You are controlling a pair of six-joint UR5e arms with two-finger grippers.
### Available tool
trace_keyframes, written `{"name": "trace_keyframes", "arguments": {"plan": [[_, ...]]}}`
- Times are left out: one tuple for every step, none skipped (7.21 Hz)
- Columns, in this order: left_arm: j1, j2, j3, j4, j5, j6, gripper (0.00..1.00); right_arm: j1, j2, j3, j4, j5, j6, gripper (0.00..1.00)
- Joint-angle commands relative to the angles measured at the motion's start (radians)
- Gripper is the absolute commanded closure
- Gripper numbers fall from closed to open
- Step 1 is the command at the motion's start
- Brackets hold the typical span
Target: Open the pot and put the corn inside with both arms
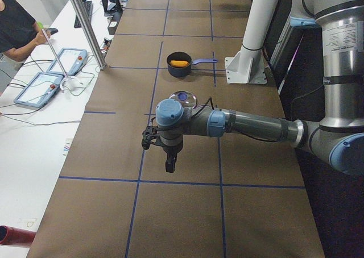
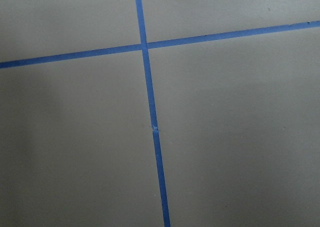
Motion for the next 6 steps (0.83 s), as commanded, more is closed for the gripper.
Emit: {"name": "trace_keyframes", "arguments": {"plan": [[0.000, 0.005, 0.000, -0.006, 0.010, -0.004, 0.00, -0.002, 0.000, -0.002, 0.001, -0.006, 0.000, 0.00], [0.000, 0.003, 0.003, -0.011, 0.007, -0.003, 0.00, 0.000, -0.002, -0.004, 0.001, -0.006, 0.000, 0.00], [0.000, 0.006, 0.015, -0.014, 0.004, 0.008, 0.00, 0.000, -0.004, -0.004, 0.001, -0.004, 0.000, 0.00], [0.000, 0.005, 0.028, -0.017, 0.010, 0.003, 0.00, 0.000, -0.004, -0.004, 0.001, -0.004, 0.000, 0.00], [0.001, 0.001, 0.029, -0.016, 0.012, 0.002, 0.00, 0.000, -0.004, -0.004, 0.001, -0.006, 0.000, 0.00], [0.001, -0.009, 0.034, -0.016, 0.012, 0.003, 0.00, 0.000, -0.002, -0.002, 0.002, -0.004, 0.000, 0.00]]}}
